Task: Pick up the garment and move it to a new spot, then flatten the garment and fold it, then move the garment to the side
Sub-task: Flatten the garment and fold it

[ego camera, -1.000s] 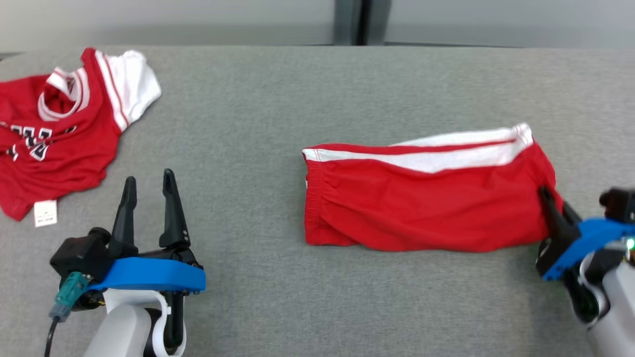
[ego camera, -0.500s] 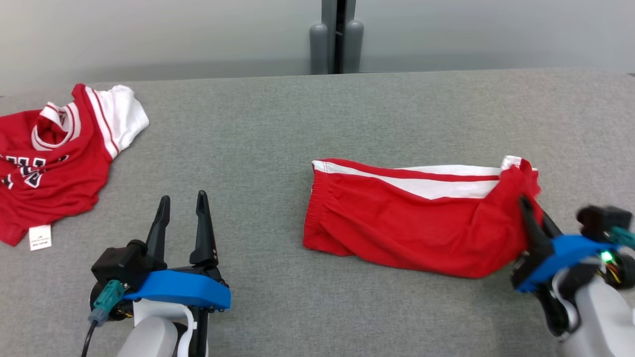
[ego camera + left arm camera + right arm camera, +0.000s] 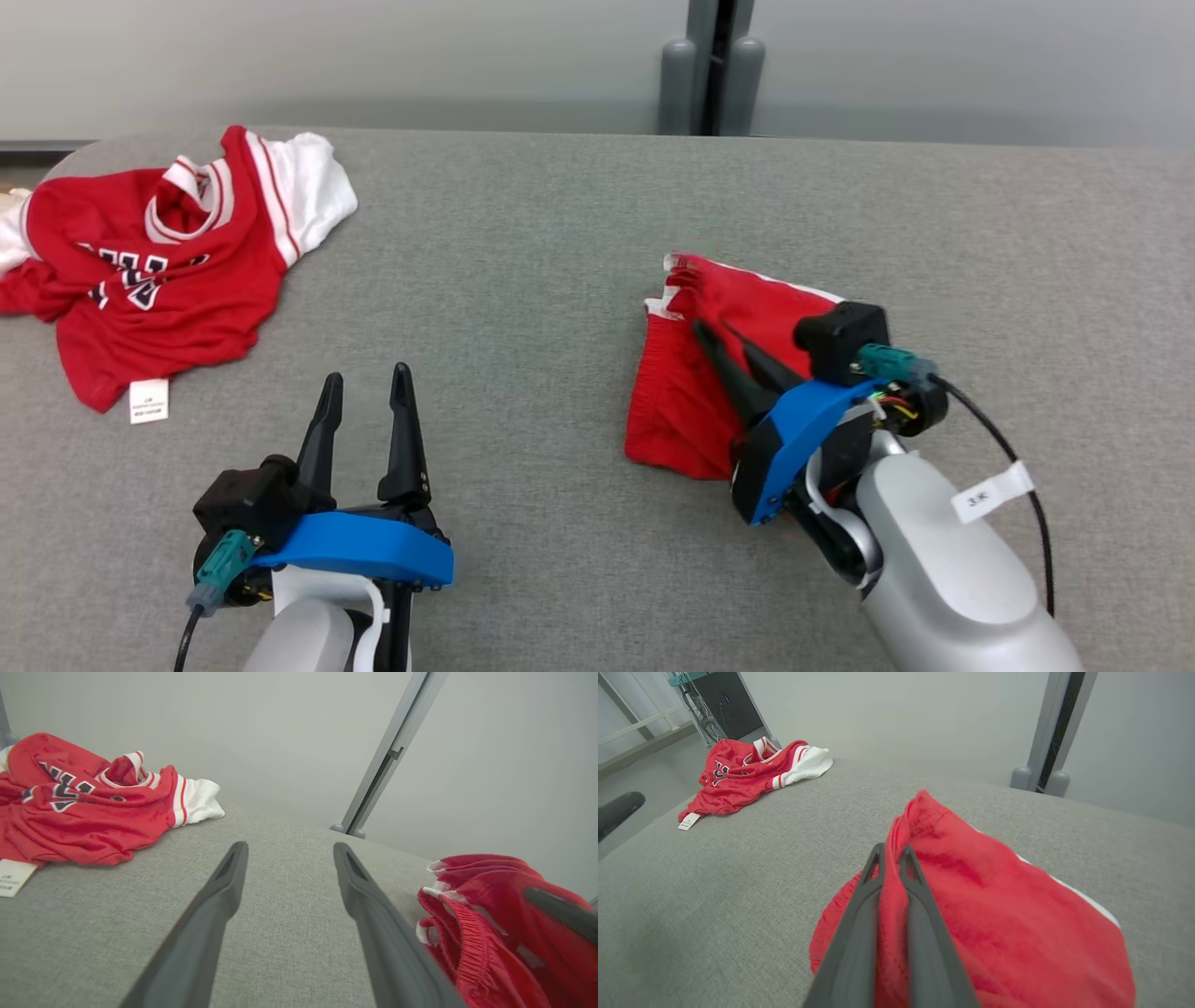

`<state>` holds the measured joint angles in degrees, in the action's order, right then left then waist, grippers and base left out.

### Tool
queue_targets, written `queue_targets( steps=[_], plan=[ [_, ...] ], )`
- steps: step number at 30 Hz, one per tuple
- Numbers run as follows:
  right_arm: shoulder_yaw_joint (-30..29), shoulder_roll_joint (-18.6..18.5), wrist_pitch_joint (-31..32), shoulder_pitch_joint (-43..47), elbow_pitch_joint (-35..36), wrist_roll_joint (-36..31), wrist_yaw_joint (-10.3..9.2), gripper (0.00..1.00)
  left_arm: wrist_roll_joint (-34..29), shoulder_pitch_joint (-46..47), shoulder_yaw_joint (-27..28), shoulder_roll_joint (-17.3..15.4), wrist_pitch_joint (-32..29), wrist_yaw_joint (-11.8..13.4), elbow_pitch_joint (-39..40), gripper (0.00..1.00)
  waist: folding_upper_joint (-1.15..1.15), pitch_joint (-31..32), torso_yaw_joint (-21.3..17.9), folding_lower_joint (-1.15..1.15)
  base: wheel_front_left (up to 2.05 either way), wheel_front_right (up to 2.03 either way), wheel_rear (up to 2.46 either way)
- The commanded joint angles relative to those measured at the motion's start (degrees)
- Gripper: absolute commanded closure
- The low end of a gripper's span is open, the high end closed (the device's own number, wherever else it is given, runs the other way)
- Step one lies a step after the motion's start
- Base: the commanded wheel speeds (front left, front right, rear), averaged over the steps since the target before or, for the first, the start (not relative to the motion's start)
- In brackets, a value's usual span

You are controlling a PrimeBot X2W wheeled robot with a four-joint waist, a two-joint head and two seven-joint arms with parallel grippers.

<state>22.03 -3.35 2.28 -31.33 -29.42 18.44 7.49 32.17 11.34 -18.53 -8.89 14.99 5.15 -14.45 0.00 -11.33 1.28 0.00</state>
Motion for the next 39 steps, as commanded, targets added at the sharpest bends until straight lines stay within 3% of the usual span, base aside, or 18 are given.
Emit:
queue_targets(
  steps=[1, 7, 8, 11, 12, 20, 24, 27, 32, 33, 35, 39],
  plan=[
    [0.8, 0.1, -0.1, -0.9, -0.9, 0.5, 0.0, 1.0, -0.5, 0.3, 0.4, 0.1, 0.3, -0.1, -0.2, 0.0, 0.0, -0.2, 0.5, 0.0, 0.0, 0.0, 0.0],
    [4.7, 0.4, -1.7, -2.1, -6.1, 1.3, 0.0, 1.0, -0.9, -0.5, 1.1, 0.6, 0.3, -0.7, -0.5, 0.0, 0.0, -0.1, 1.5, 0.0, 0.0, 0.0, 0.0],
    [5.1, 0.4, -2.2, -2.4, -6.7, 1.6, 0.0, 0.94, -1.0, -0.6, 1.2, 0.7, 0.3, -0.7, -0.6, 0.0, 0.0, 0.0, 1.5, 0.0, 0.0, 0.0, 0.0],
    [7.1, 0.5, -3.6, -2.6, -8.2, 2.3, 0.0, 0.42, -1.2, -1.0, 1.5, 1.0, 0.3, -1.0, -0.9, 0.0, 0.0, 0.3, 1.4, 0.0, 0.0, 0.0, 0.0],
    [8.1, 0.5, -4.0, -2.6, -8.3, 3.0, 0.0, 0.0, -1.4, -1.2, 1.5, 1.1, 0.3, -1.1, -1.1, 0.0, 0.0, 0.5, 1.3, 0.0, 0.0, 0.0, 0.0],
    [10.7, 0.4, -9.2, -3.2, -9.2, 4.9, 0.0, 0.0, -2.0, -1.8, 1.0, 1.9, 0.3, -1.7, -1.9, 0.0, 0.0, 1.9, 0.0, 0.0, 0.0, 0.0, 0.0],
    [8.5, 0.4, -11.7, -3.5, -9.2, 3.7, 0.0, 0.0, -2.1, -2.2, 1.1, 2.1, 0.3, -1.9, -2.0, 0.0, 0.0, 2.6, -0.4, 0.0, 0.0, 0.0, 0.0],
    [3.2, -1.1, -14.3, -2.8, -8.2, 1.5, 0.0, 0.0, -2.6, -2.8, 1.1, 2.3, 0.3, -2.0, -2.0, 0.0, 0.0, 3.2, -0.7, 0.0, 0.0, 0.0, 0.0],
    [-1.1, -3.2, -14.1, -0.7, -8.5, -3.6, 0.0, 0.0, -2.8, -3.0, 1.1, 2.4, 0.3, -2.1, -1.8, 0.0, 0.0, 3.3, -0.7, 0.0, 0.0, 0.0, 0.0],
    [-1.6, -3.9, -13.7, -0.4, -9.0, -5.5, 0.0, 0.05, -2.8, -3.1, 1.0, 2.4, 0.3, -2.0, -1.8, 0.0, 0.0, 3.2, -0.6, 0.0, 0.0, 0.0, 0.0],
    [-2.1, -3.9, -12.9, 0.7, -9.8, -8.2, 0.0, 0.56, -2.9, -3.0, 1.1, 2.5, 0.3, -2.1, -1.8, 0.0, 0.0, 2.9, -0.4, 0.0, 0.0, 0.0, 0.0],
    [-0.4, -2.5, -11.4, 2.5, -11.4, -9.5, 0.0, 0.99, -3.0, -2.8, 1.4, 2.5, 0.3, -2.2, -1.9, 0.0, 0.0, 2.4, -0.2, 0.0, 0.0, 0.0, 0.0]
  ],
)
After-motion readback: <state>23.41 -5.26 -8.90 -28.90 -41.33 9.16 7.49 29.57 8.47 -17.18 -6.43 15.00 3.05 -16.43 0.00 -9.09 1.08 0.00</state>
